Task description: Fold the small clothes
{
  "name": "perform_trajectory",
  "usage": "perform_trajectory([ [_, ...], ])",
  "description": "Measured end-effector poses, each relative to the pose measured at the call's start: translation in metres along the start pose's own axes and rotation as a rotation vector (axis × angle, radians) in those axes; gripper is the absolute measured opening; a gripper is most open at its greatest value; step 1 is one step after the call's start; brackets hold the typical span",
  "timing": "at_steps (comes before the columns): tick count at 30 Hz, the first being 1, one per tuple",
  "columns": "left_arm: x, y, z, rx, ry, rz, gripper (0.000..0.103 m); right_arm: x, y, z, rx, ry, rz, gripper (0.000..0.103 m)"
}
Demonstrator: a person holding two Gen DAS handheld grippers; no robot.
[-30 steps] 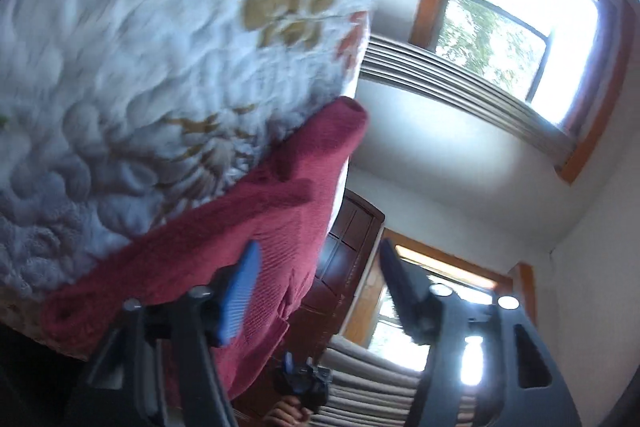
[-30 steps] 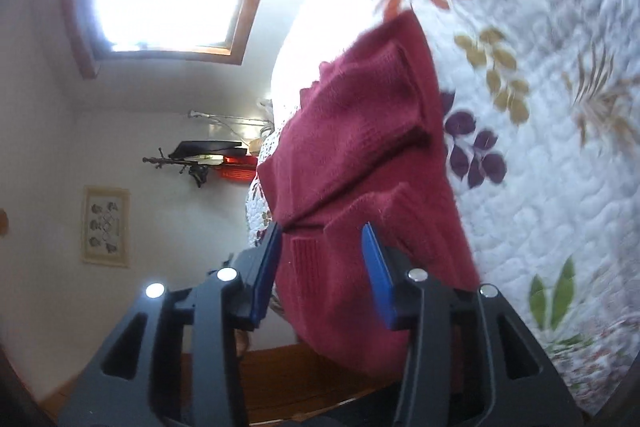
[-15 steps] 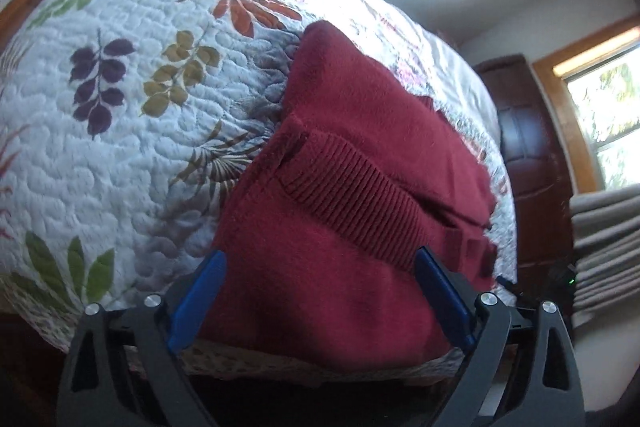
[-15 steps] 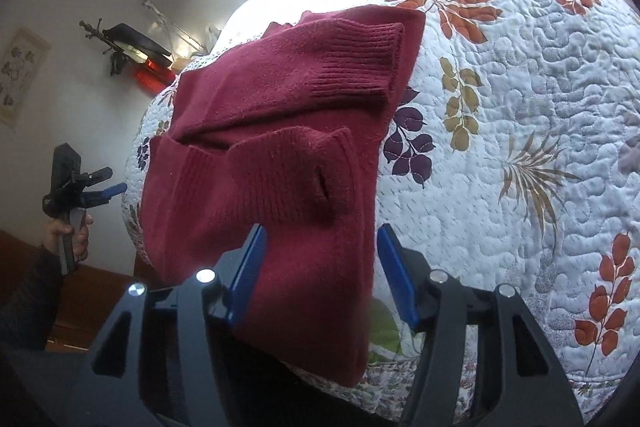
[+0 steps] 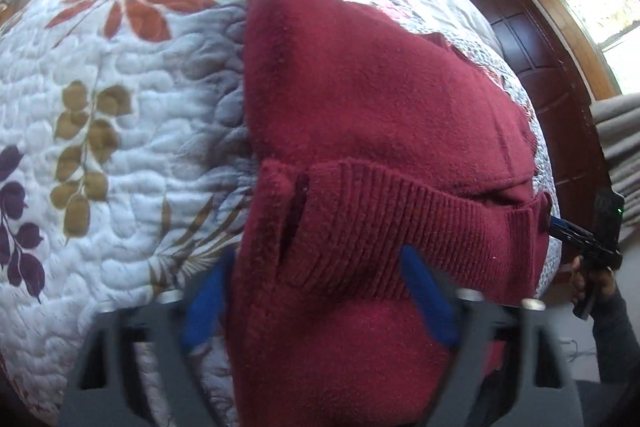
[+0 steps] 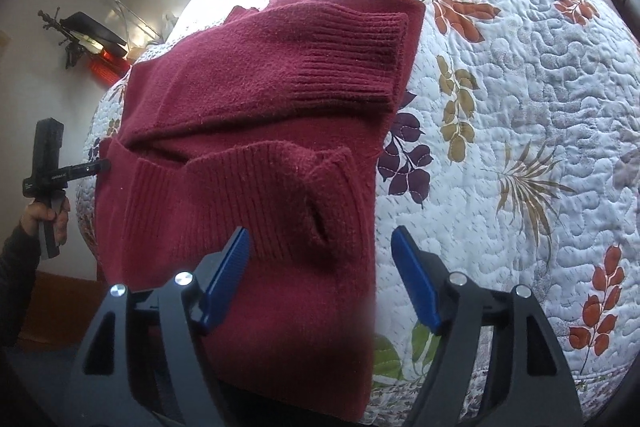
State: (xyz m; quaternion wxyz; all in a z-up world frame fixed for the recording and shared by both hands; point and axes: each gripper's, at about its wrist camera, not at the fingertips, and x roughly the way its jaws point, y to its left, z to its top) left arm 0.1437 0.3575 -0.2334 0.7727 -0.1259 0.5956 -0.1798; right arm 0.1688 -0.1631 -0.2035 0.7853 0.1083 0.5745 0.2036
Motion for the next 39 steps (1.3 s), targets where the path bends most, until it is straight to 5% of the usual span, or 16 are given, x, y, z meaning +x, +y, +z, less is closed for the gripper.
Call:
perform_trajectory([
  [2, -0.001, -0.005, -0.001, 0.039, 0.002, 0.033, 0.033, 0.003, 0.004, 0.002, -0.012, 0.011, 0.011, 0.063],
  [6, -0.01, -0.013, 0.0, 0.078, -0.026, 0.07, 0.018, 0.002, 0.008, 0.001, -0.028, 0.035, -0.015, 0.021],
  [11, -0.016, -0.01, -0.003, 0.075, -0.071, 0.05, 0.016, -0.004, 0.003, -0.002, -0.012, 0.022, 0.007, 0.024],
  [21, -0.01, -0.024, -0.001, 0.107, -0.078, 0.065, 0.027, -0.015, 0.011, 0.001, -0.017, -0.013, -0.002, 0.032],
  [22, -0.007, -0.025, -0.002, 0.114, -0.074, 0.08, 0.026, -0.013, 0.01, 0.001, -0.019, -0.008, -0.003, 0.029],
  [24, -0.006, -0.03, -0.003, 0.131, -0.075, 0.109, 0.011, -0.008, 0.011, 0.002, -0.027, 0.01, -0.012, 0.008],
  [29, -0.024, -0.037, -0.007, 0.133, -0.148, 0.158, 0.007, -0.019, 0.017, 0.002, -0.019, -0.028, -0.026, 0.006],
  [39, -0.102, -0.026, -0.034, 0.027, -0.365, 0.127, 0.007, -0.084, 0.02, -0.011, 0.021, -0.184, -0.056, 0.006],
])
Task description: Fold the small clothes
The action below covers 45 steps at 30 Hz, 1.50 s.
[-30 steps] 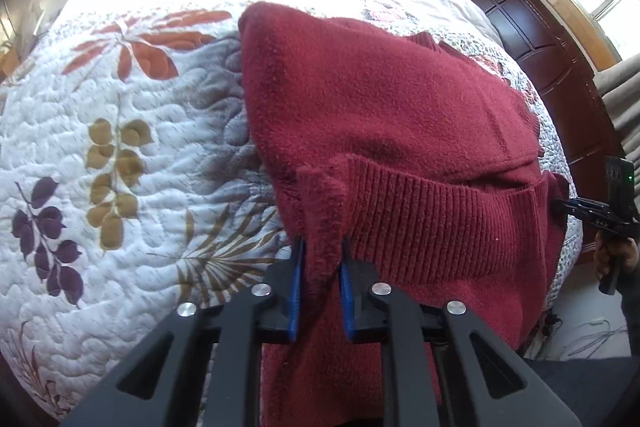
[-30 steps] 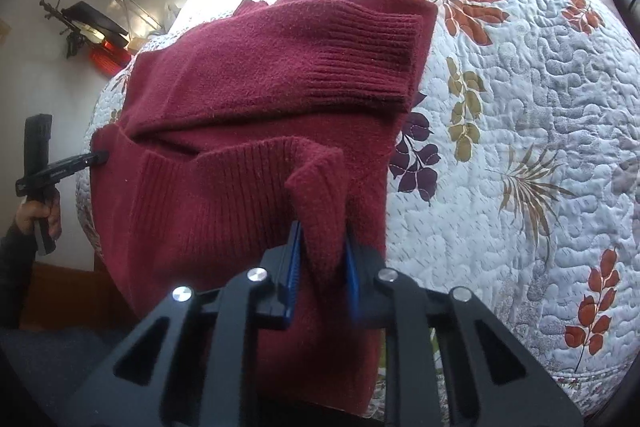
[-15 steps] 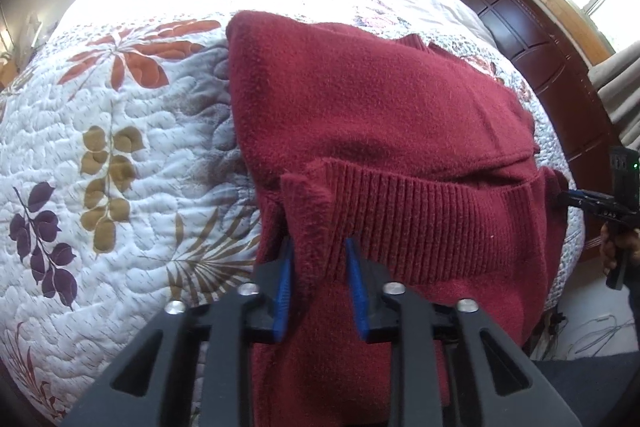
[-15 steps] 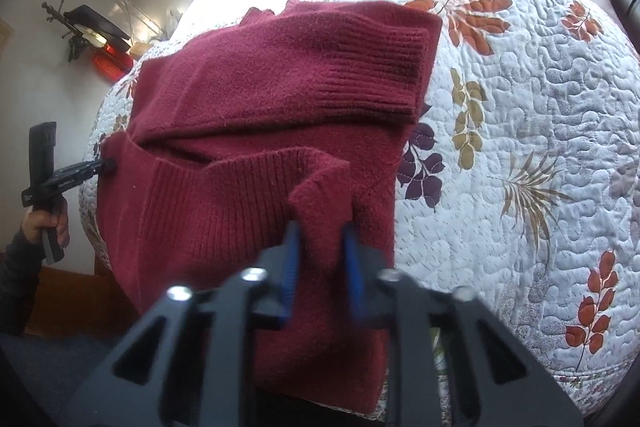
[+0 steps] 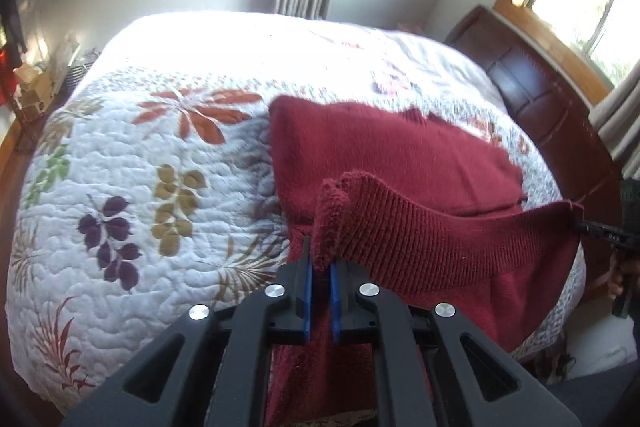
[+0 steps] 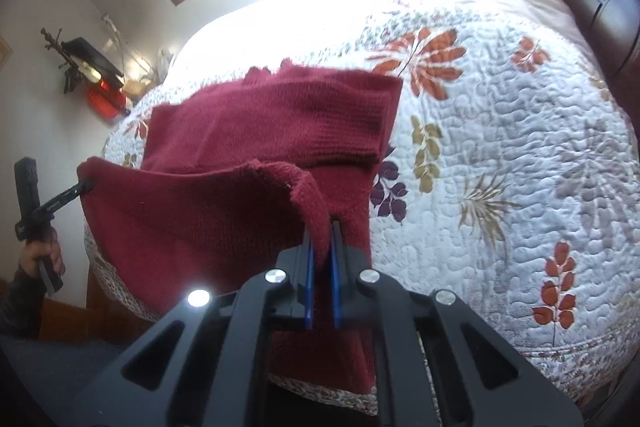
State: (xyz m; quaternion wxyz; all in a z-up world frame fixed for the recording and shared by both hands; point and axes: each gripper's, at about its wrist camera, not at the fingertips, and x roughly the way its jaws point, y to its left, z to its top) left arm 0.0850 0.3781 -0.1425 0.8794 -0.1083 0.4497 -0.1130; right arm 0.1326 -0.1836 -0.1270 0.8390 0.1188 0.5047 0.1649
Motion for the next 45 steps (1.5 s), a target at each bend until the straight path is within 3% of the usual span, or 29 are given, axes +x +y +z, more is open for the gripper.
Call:
perform_trajectory([
  [5, -0.035, 0.006, 0.013, -0.069, -0.112, -0.018, 0.007, -0.036, 0.004, 0.009, 0.033, -0.117, 0.009, 0.005],
  [12, -0.075, -0.009, 0.069, -0.02, -0.249, -0.059, 0.007, -0.078, 0.023, 0.056, 0.006, -0.272, 0.032, 0.005],
  [16, -0.065, -0.013, 0.11, 0.029, -0.272, -0.074, 0.007, -0.075, 0.018, 0.096, 0.012, -0.303, 0.062, 0.005],
  [19, -0.034, -0.015, 0.137, 0.059, -0.233, -0.07, 0.007, -0.053, 0.011, 0.124, 0.022, -0.278, 0.061, 0.005],
  [23, 0.028, -0.009, 0.164, 0.045, -0.122, -0.079, 0.006, -0.004, -0.003, 0.16, 0.037, -0.192, 0.046, 0.005],
  [31, 0.132, 0.012, 0.182, -0.029, 0.083, -0.056, 0.006, 0.096, -0.025, 0.2, 0.048, 0.005, -0.006, 0.005],
  [37, 0.11, 0.0, 0.203, 0.034, 0.025, -0.063, 0.006, 0.082, -0.021, 0.221, 0.044, -0.049, 0.052, 0.005],
  [41, 0.116, 0.006, 0.228, 0.009, 0.008, -0.061, 0.006, 0.093, -0.033, 0.238, 0.077, -0.05, 0.043, 0.005],
  [45, 0.16, 0.017, 0.237, -0.022, 0.089, -0.062, 0.006, 0.128, -0.052, 0.24, 0.132, 0.018, 0.034, 0.005],
])
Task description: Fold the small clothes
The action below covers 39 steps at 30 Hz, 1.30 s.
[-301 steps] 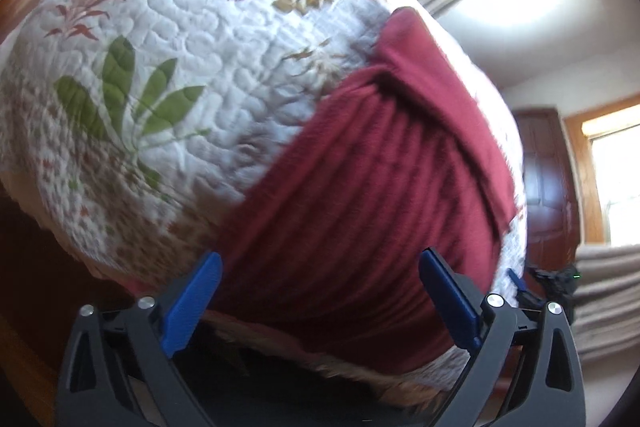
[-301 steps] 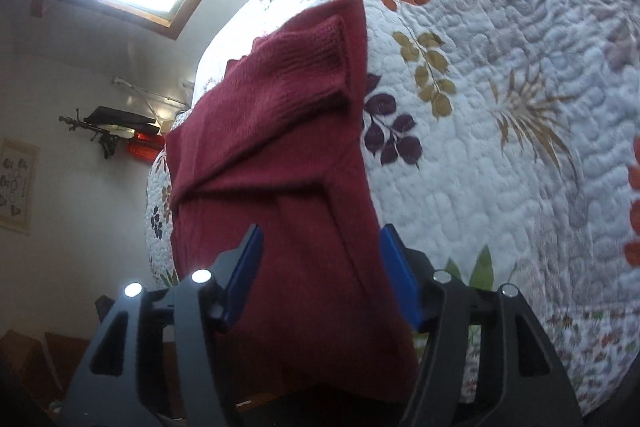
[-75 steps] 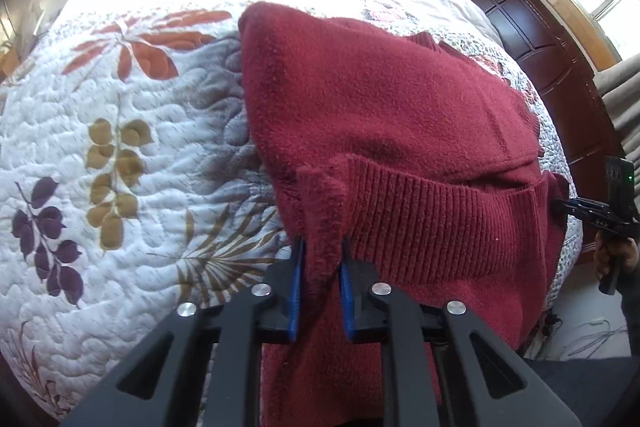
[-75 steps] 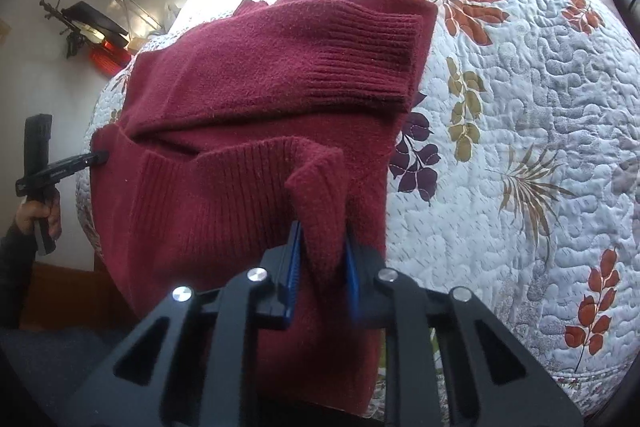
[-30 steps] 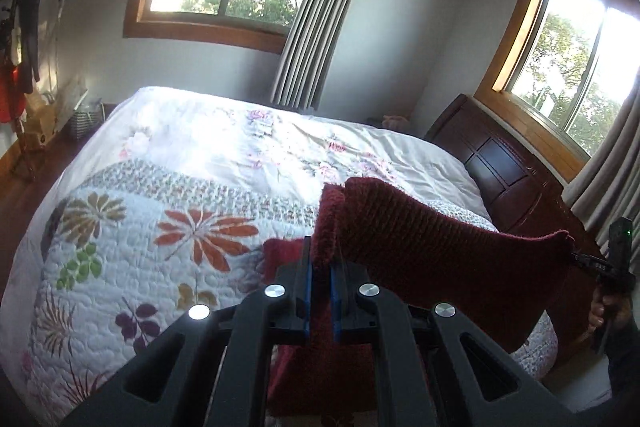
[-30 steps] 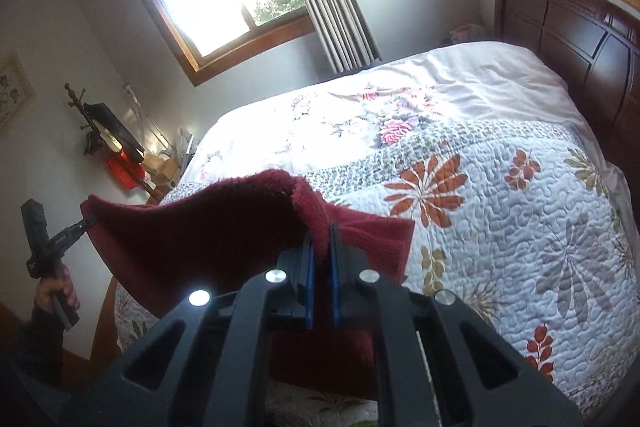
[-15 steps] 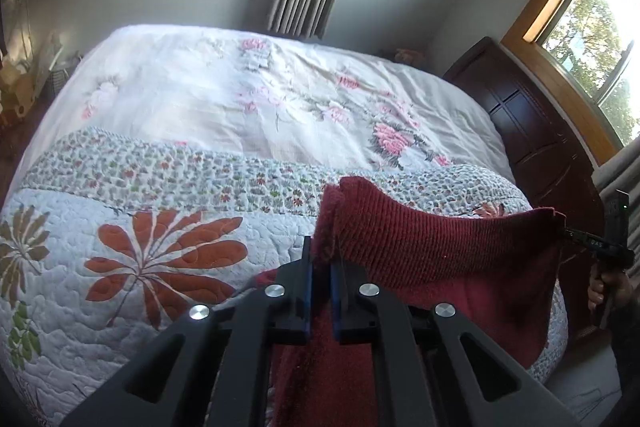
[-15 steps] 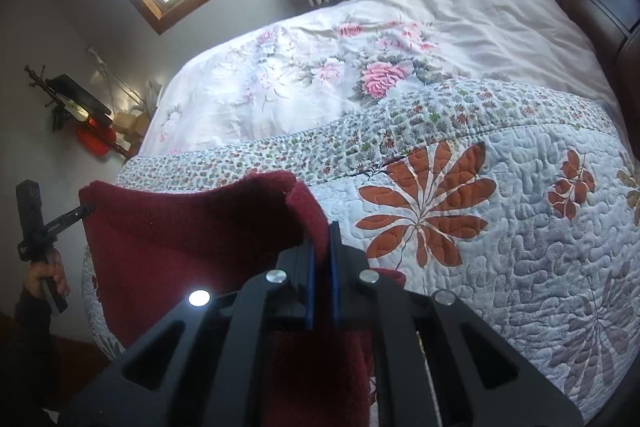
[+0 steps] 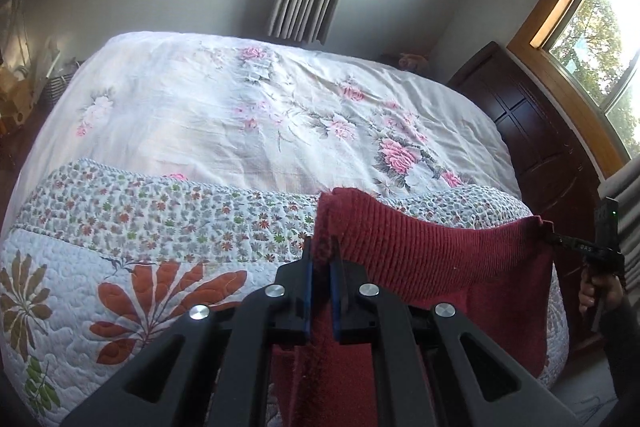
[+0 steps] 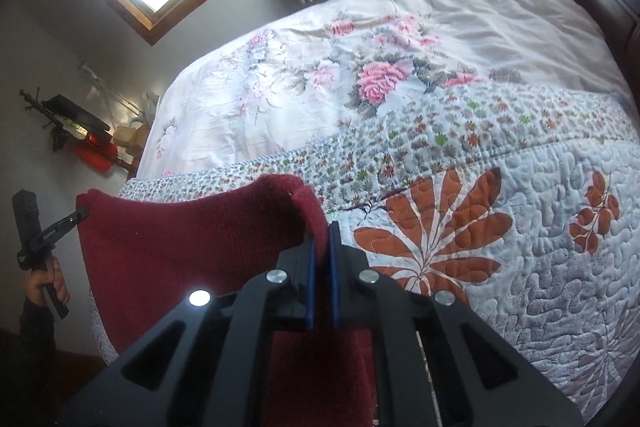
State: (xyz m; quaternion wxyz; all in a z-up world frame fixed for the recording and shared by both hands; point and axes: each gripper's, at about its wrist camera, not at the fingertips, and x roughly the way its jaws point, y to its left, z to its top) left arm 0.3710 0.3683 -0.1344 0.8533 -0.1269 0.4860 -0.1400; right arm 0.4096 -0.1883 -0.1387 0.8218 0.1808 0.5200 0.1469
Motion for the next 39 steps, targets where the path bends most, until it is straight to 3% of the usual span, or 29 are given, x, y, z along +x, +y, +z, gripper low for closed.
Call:
perform_trajectory([
  [6, 0.093, 0.029, -0.017, -0.068, 0.241, 0.037, 0.006, 0.056, -0.023, -0.008, 0.043, 0.139, -0.067, 0.005],
  [9, 0.109, 0.043, -0.022, -0.107, 0.282, 0.047, 0.006, 0.072, -0.031, -0.012, 0.069, 0.188, -0.1, 0.007],
  [12, 0.103, 0.049, -0.026, -0.121, 0.263, 0.061, 0.013, 0.079, -0.033, -0.019, 0.065, 0.212, -0.124, 0.015],
  [13, 0.094, 0.051, -0.026, -0.124, 0.236, 0.09, 0.022, 0.076, -0.032, -0.021, 0.055, 0.203, -0.137, 0.017],
  [16, 0.051, 0.049, -0.025, -0.118, 0.134, 0.141, 0.031, 0.048, -0.015, -0.023, -0.013, 0.116, -0.192, 0.023],
  [18, 0.019, 0.03, -0.026, -0.093, 0.059, 0.075, 0.033, 0.025, 0.008, -0.03, -0.073, 0.041, -0.14, 0.024],
  [20, 0.0, 0.002, -0.034, -0.058, 0.022, -0.07, 0.05, 0.014, 0.029, -0.044, -0.098, 0.01, -0.066, 0.027],
  [22, 0.003, -0.024, -0.048, -0.006, 0.032, -0.171, 0.051, 0.022, 0.035, -0.061, -0.087, 0.022, -0.034, 0.027],
  [25, 0.04, -0.021, -0.077, -0.029, 0.13, -0.123, 0.049, 0.045, 0.023, -0.084, -0.064, 0.067, -0.067, 0.024],
  [27, 0.064, 0.001, -0.093, -0.07, 0.195, -0.062, 0.035, 0.046, 0.015, -0.091, -0.074, 0.039, -0.078, 0.024],
  [28, 0.066, 0.008, -0.097, -0.083, 0.194, -0.059, 0.022, 0.042, 0.013, -0.093, -0.077, 0.035, -0.078, 0.025],
  [29, 0.059, 0.01, -0.097, -0.103, 0.181, -0.068, 0.021, 0.037, 0.012, -0.093, -0.068, 0.031, -0.083, 0.025],
  [30, 0.048, 0.008, -0.096, -0.111, 0.161, -0.076, 0.022, 0.027, 0.013, -0.093, -0.06, 0.021, -0.088, 0.028],
  [32, 0.013, -0.006, -0.094, -0.086, 0.077, -0.126, 0.036, 0.004, 0.021, -0.096, -0.081, -0.015, -0.061, 0.03],
  [34, -0.018, -0.021, -0.1, -0.066, 0.01, -0.225, 0.051, -0.016, 0.034, -0.108, -0.12, -0.03, -0.017, 0.035],
  [36, -0.028, -0.033, -0.115, -0.06, 0.01, -0.302, 0.056, -0.017, 0.042, -0.128, -0.142, 0.0, 0.015, 0.039],
  [37, -0.022, -0.037, -0.126, -0.049, 0.03, -0.295, 0.056, -0.012, 0.044, -0.139, -0.147, 0.023, 0.022, 0.039],
  [39, 0.004, -0.033, -0.146, -0.037, 0.099, -0.195, 0.056, 0.007, 0.043, -0.162, -0.148, 0.081, -0.017, 0.037],
])
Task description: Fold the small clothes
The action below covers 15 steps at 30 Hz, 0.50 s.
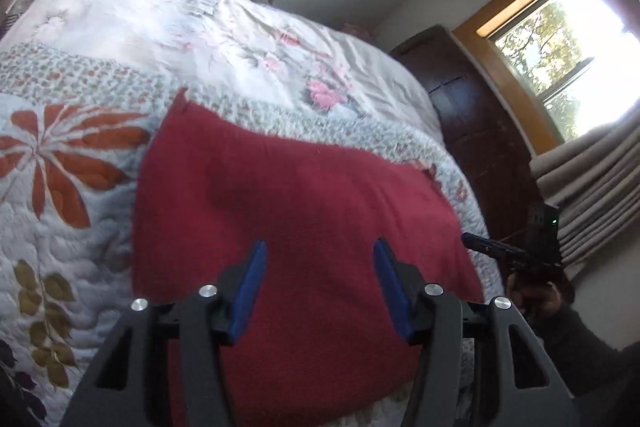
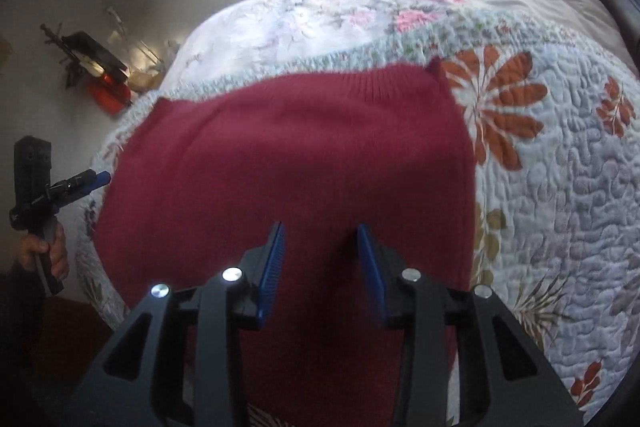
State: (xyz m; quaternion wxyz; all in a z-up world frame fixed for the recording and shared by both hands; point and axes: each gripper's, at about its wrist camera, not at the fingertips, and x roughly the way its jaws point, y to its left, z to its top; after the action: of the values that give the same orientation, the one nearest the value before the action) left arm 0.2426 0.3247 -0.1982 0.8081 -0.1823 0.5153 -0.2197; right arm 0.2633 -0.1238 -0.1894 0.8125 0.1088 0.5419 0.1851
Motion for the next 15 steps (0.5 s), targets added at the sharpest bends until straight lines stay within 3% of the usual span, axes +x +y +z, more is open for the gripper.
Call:
perform_trajectory([
  [1, 0.017, 0.012, -0.008, -0.019, 0.041, 0.049, 0.053, 0.009, -0.002, -0.008, 0.001, 0.014, -0.016, 0.037],
  [2, 0.026, 0.022, -0.015, -0.018, 0.042, 0.061, 0.039, 0.015, -0.005, -0.015, -0.011, 0.002, -0.021, 0.036],
  [4, 0.024, 0.031, -0.022, -0.031, 0.011, 0.051, 0.032, 0.014, -0.006, -0.025, -0.049, -0.017, -0.051, 0.036],
  [6, 0.009, 0.025, -0.022, -0.058, -0.002, 0.06, 0.032, 0.003, -0.005, -0.028, -0.032, -0.014, -0.066, 0.036],
  [7, -0.003, 0.019, -0.022, -0.057, -0.022, 0.051, 0.038, -0.007, -0.003, -0.029, -0.024, -0.019, -0.058, 0.037],
  [11, -0.042, -0.014, -0.044, 0.013, -0.087, -0.055, 0.051, -0.035, 0.014, -0.055, -0.049, -0.039, 0.038, 0.041],
  [13, -0.034, -0.016, -0.061, 0.004, -0.052, -0.057, 0.052, -0.027, 0.018, -0.073, -0.064, -0.004, 0.069, 0.04],
  [15, -0.008, -0.008, -0.078, -0.007, 0.023, 0.001, 0.052, -0.009, 0.013, -0.092, -0.065, 0.039, 0.047, 0.04],
])
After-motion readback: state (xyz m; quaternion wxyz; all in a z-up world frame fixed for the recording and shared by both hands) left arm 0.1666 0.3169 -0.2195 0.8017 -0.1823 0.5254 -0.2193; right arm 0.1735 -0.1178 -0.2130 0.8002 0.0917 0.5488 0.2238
